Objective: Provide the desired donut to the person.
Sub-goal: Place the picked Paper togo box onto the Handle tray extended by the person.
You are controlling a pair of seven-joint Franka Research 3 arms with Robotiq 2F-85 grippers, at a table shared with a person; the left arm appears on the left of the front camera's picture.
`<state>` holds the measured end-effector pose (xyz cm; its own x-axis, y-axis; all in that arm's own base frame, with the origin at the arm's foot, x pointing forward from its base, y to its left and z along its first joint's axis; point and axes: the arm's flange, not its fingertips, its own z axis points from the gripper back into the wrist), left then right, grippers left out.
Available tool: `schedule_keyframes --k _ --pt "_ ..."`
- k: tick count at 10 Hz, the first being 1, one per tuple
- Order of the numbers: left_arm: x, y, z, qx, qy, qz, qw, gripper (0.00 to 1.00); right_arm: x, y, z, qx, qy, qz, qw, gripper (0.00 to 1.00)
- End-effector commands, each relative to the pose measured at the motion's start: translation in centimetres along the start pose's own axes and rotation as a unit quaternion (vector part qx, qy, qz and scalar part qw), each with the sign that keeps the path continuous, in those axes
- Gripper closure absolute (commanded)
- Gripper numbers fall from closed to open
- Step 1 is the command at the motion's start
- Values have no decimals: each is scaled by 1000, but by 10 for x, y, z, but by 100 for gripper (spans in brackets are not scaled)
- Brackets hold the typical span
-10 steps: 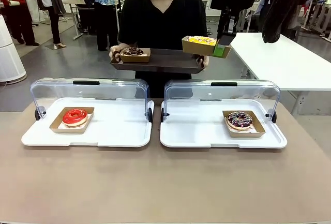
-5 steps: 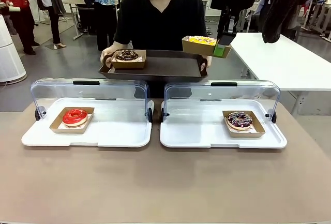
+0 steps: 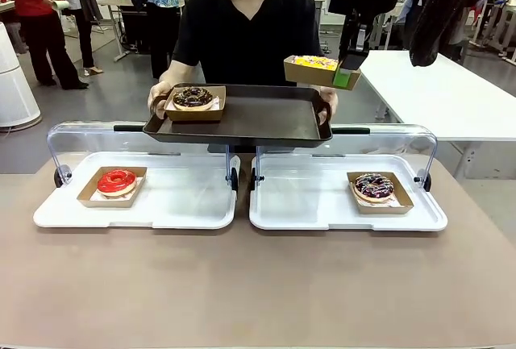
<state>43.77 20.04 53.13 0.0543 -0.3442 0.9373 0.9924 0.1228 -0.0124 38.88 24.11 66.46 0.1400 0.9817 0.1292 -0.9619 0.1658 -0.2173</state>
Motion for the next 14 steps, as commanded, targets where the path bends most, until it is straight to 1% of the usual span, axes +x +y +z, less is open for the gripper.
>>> schedule_keyframes --k 1,3,4,5,6,7,8,9,10,11,13,14 --pt "2 0 2 4 2 0 1000 0 0 1 1 2 2 -9 1000 100" --pt "2 0 2 4 2 0 1000 0 0 1 1 2 2 -9 1000 100" --pt "2 0 2 4 2 0 1000 0 0 0 0 0 0 0 1000 98" --pt "2 0 2 4 2 0 1000 0 17 -11 6 -15 -6 16 1000 98" --pt "2 0 2 4 2 0 1000 0 31 -27 11 -22 -15 13 1000 98" --pt "2 0 2 4 2 0 1000 0 43 -41 7 -26 -14 28 999 98" --pt "2 0 2 4 2 0 1000 0 55 -52 -2 -19 -4 56 998 98" --pt "2 0 2 4 2 0 1000 0 66 -66 -15 -17 17 74 997 98" --pt "2 0 2 4 2 0 1000 0 76 -85 -31 -9 28 85 996 98" --pt "2 0 2 4 2 0 1000 0 83 -97 -47 9 34 104 994 98" --pt "2 0 2 4 2 0 1000 0 87 -107 -83 27 59 137 988 98" --pt "2 0 2 4 2 0 1000 0 88 -113 -96 39 57 138 988 98"
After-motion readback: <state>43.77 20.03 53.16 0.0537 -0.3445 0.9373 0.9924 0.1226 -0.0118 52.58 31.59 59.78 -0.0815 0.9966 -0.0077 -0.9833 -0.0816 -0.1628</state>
